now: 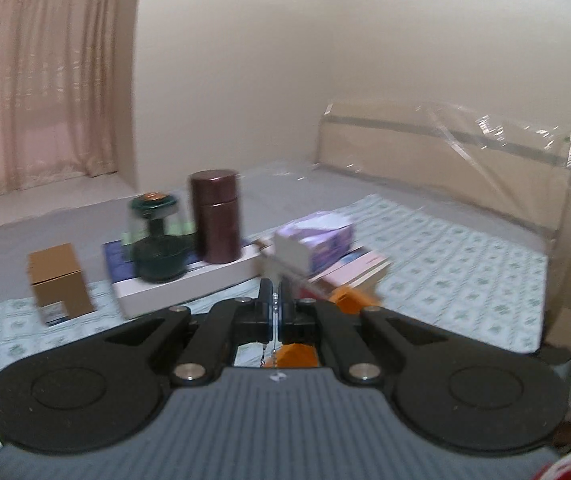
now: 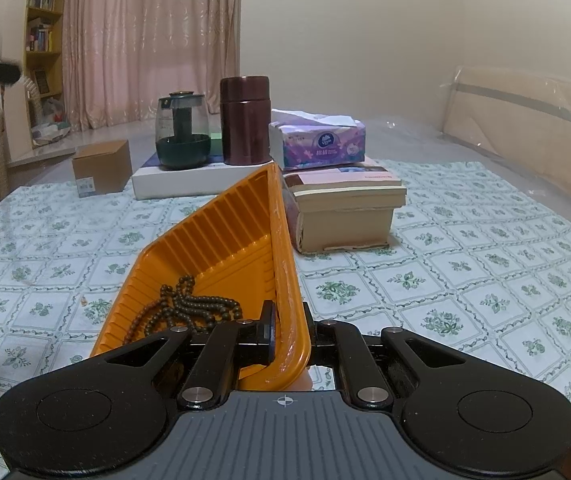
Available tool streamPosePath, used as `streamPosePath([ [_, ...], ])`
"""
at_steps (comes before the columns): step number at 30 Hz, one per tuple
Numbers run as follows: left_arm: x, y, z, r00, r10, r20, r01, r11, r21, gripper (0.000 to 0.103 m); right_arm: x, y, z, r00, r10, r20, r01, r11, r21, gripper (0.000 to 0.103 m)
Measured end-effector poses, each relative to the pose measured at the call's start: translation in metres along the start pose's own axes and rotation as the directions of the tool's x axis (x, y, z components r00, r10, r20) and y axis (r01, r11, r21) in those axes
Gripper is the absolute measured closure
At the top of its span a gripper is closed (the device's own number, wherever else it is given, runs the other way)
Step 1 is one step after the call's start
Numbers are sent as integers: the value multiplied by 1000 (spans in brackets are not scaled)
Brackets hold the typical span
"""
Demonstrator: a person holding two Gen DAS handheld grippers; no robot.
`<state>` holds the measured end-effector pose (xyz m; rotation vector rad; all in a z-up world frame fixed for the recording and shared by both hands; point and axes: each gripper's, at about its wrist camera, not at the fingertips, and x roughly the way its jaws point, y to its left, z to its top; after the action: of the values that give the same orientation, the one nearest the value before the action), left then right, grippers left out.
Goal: Organize jewelry
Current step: 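Carry the pearl necklace into the orange tray and open the left tool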
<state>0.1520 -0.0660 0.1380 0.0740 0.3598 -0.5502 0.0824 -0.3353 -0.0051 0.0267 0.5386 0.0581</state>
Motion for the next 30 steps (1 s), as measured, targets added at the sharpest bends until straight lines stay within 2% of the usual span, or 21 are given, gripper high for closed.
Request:
streamPosePath([
  [5,24,-23,1,997,-81,-8,80,996,-30,102,0,-2,0,1000,3,0,-3,1000,4,94],
  [10,62,-43,-21,987,-126,-96,124,992,-33,102,0,-2,0,1000,6,1,-6,1000,8,93],
  [18,93,-71,-53,945,-255,-203,246,967,-67,102,1,-3,-1,1000,9,-1,-9,1000,12,93],
  [23,106,-75,-61,927,-288,-241,273,957,-96,102,1,-3,-1,1000,8,-1,-8,1000,14,93],
  [26,110,-76,-65,921,-284,-268,270,959,-89,101,1,-3,-1,1000,8,-2,-8,1000,15,93],
  [30,109,-72,-70,922,-276,-271,264,961,-78,95,1,-3,-2,1000,8,-1,-8,1000,15,93],
])
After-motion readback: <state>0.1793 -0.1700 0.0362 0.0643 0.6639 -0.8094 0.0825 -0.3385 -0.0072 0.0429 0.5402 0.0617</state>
